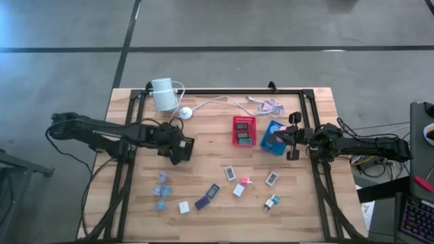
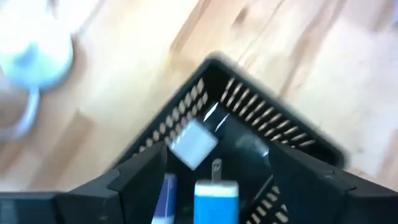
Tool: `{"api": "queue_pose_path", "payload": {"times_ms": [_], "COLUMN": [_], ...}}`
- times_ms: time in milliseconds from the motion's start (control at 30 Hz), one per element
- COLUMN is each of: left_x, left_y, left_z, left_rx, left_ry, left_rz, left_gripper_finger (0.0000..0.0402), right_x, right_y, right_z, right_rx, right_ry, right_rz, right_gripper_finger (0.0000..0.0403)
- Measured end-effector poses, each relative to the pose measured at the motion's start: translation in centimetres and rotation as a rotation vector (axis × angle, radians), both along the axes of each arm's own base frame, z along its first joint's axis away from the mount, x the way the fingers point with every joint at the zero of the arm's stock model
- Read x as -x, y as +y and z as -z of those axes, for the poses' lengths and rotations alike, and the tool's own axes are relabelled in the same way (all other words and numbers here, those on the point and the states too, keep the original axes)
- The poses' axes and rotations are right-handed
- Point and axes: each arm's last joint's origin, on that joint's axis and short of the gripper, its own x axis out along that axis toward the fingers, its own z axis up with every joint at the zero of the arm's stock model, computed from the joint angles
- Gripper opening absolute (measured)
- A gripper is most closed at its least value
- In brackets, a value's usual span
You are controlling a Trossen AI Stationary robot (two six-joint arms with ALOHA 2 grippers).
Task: Pick & Place Office items
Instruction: Put the violet hourglass into the blue bin
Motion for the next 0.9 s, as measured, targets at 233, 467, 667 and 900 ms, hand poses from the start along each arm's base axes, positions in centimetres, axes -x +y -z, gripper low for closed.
{"api": "queue_pose_path", "payload": {"times_ms": [233, 467, 667, 900], "left_x": [1.6, 4.3, 5.8, 7.2], "left_y": [-0.1, -0.2, -0.4, -0.3], "left_z": [-4.2, -6.6, -6.5, -5.0], "left_rx": [-0.140, -0.266, -0.369, -0.343], "left_ry": [-0.152, -0.345, -0.516, -0.654], "left_rz": [0.276, 0.447, 0.532, 0.458], "left_gripper_finger": [0.0223, 0.0117, 0.0015, 0.0007], "right_x": [0.0, 0.0, 0.0, 0.0], "right_y": [0.0, 0.0, 0.0, 0.0], "right_z": [0.0, 0.0, 0.0, 0.0], "right_rx": [0.000, -0.005, -0.013, -0.026], "right_ry": [0.001, 0.000, -0.001, -0.002], "right_rz": [0.000, -0.001, -0.003, -0.006], "right_gripper_finger": [0.0008, 0.0008, 0.0008, 0.0008]}}
